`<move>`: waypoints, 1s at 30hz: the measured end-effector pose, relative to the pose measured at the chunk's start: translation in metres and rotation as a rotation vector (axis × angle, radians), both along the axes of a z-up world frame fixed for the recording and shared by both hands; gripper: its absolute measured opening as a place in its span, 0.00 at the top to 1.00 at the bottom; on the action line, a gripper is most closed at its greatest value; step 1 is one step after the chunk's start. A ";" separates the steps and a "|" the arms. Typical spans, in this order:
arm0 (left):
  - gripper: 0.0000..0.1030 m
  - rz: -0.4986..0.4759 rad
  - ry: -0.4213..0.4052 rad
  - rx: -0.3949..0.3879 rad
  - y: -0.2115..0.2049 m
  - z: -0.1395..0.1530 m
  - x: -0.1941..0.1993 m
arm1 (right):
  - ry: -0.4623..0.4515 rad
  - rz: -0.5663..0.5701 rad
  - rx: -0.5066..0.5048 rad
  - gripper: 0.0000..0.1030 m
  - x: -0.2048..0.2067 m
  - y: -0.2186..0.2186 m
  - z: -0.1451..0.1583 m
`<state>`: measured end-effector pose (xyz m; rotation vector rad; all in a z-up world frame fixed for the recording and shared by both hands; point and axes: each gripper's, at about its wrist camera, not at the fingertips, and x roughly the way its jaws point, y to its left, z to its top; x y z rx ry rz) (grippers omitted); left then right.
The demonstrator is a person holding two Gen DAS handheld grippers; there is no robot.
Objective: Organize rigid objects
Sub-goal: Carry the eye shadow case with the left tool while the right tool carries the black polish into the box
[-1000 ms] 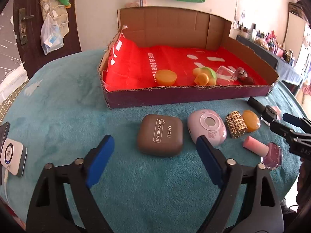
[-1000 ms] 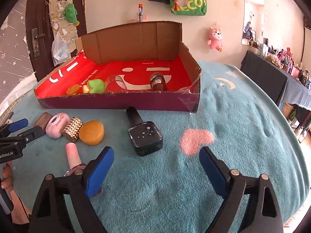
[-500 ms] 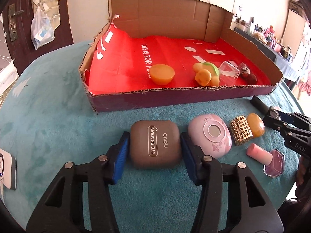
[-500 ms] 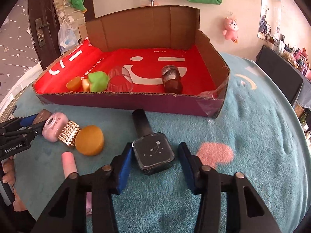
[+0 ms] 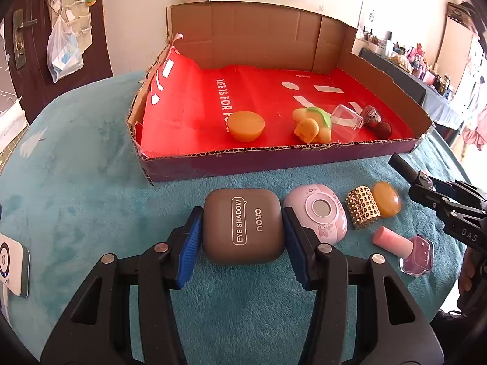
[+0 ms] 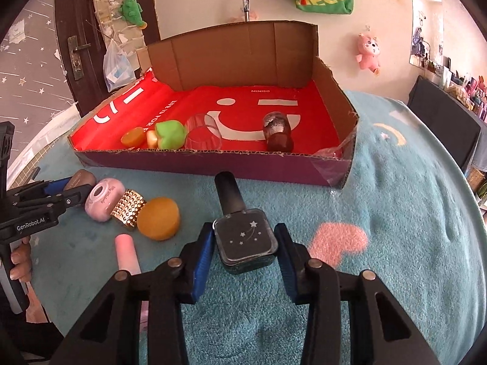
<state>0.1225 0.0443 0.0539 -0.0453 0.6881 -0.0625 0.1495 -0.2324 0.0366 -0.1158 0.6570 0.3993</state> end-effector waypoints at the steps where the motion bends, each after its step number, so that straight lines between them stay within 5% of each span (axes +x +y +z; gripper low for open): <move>1: 0.53 -0.001 -0.004 0.000 0.000 0.001 -0.001 | -0.003 0.001 0.003 0.59 -0.001 0.000 0.001; 14: 0.53 -0.067 -0.085 -0.015 -0.006 0.039 -0.002 | -0.078 0.063 0.087 0.59 -0.003 -0.001 0.047; 21: 0.53 -0.129 -0.067 0.009 -0.013 0.066 0.055 | -0.033 0.091 0.113 0.59 0.053 0.016 0.074; 30: 0.53 -0.208 0.028 0.053 -0.029 0.074 0.138 | 0.065 0.095 0.006 0.59 0.133 0.051 0.074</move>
